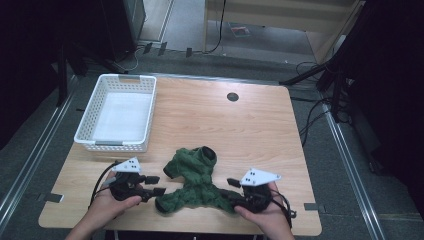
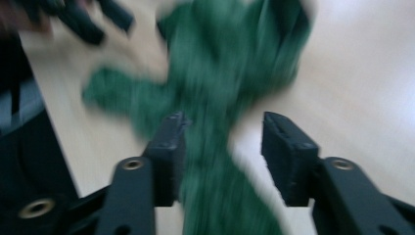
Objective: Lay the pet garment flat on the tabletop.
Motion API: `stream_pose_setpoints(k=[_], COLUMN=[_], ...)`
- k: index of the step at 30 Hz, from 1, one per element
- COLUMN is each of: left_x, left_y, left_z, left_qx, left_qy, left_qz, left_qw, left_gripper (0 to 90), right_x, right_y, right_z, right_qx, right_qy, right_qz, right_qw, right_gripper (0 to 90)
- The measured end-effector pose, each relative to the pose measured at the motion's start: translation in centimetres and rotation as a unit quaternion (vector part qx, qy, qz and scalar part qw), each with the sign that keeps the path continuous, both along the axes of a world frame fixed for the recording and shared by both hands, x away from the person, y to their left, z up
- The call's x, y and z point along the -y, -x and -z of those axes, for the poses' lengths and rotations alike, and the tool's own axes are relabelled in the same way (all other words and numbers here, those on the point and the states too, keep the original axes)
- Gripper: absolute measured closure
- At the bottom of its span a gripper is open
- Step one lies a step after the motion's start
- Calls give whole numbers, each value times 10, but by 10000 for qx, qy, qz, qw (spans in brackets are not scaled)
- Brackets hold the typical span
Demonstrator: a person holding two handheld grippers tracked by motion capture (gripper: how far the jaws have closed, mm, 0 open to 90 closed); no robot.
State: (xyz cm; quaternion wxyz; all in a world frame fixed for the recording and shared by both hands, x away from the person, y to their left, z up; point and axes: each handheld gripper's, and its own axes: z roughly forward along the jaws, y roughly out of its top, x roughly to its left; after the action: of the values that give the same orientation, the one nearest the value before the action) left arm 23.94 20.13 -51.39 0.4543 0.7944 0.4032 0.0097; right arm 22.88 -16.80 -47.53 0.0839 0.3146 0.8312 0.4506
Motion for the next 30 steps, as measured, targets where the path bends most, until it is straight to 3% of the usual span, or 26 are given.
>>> stream_pose_setpoints(k=[1,2,3,4,6,7,9,10,11,12,13,14,15,16,17,18,19,20,21,22,23,24,25,26,27,30], left_x=[2,5,8,12,20,28,32,36,40,40,40,38,38,35,35,32,31,31,33,38,38,41,44,44,46,48], left_y=[-4,-9,-14,-18,-26,-33,-36,-38,-35,-35,-32,-24,-24,-18,-18,-16,-13,-13,-11,-8,-8,-7,-8,-8,-8,-9], left_z=[-2,-3,-5,-6,-7,-6,-3,0,6,6,7,6,6,4,4,5,9,9,11,16,16,18,23,23,25,26], left_qx=[62,88,94,121,162,135,109,74,181,181,298,664,664,900,900,951,944,944,942,915,915,895,727,727,655,532], left_qy=[5,35,39,18,95,127,64,1,-130,-130,-137,-11,-11,-22,-22,10,15,15,-140,-520,-520,-735,-923,-923,-930,-873], left_qz=[-183,-332,-468,-619,-805,-835,-814,-810,-759,-759,-670,-431,-431,-299,-299,-246,43,43,237,605,605,657,745,745,734,813], left_qw=[9998,9994,9989,9980,9966,9963,9966,9967,9969,9969,9972,9969,9969,9955,9955,9952,9955,9955,9952,9926,9926,9911,9903,9903,9908,9914], left_gripper=[433,423,423,423,425,429,462,462,612,720,802,841,859,867,871,875,878,881,882,883,885,885,886,887,887,879], right_x=[-4,-17,-17,-31,-37,-47,-57,-57,-61,-60,-60,-54,-50,-44,-37,-30,-24,-18,-12,-7,-4,-2,-1,-1,1,1], right_y=[-8,-27,-27,-46,-56,-70,-84,-84,-83,-77,-77,-60,-52,-44,-37,-32,-30,-28,-28,-28,-28,-29,-30,-30,-33,-35], right_z=[-6,-13,-13,-15,-14,-8,6,6,17,18,18,16,15,14,16,20,24,29,33,37,41,45,48,48,51,50], right_qx=[30,171,171,289,256,183,-4,-4,-41,163,163,501,685,766,770,673,564,466,281,81,-18,-97,-203,-203,-427,-590], right_qy=[-136,-155,-155,-187,-306,-362,-144,-144,137,174,174,65,118,147,101,81,189,284,307,316,422,620,738,738,740,869], right_qz=[48,196,196,467,536,687,727,727,631,576,576,273,214,175,185,159,85,27,-29,-59,-51,-45,-42,-42,-29,-48], right_qw=[9999,9995,9995,9983,9978,9968,9972,9972,9979,9981,9981,9984,9974,9968,9968,9976,9982,9985,9991,9994,9991,9980,9971,9971,9963,9945], right_gripper=[468,433,433,430,430,445,544,544,772,832,832,854,858,859,860,861,861,861,860,861,861,861,862,862,862,856])
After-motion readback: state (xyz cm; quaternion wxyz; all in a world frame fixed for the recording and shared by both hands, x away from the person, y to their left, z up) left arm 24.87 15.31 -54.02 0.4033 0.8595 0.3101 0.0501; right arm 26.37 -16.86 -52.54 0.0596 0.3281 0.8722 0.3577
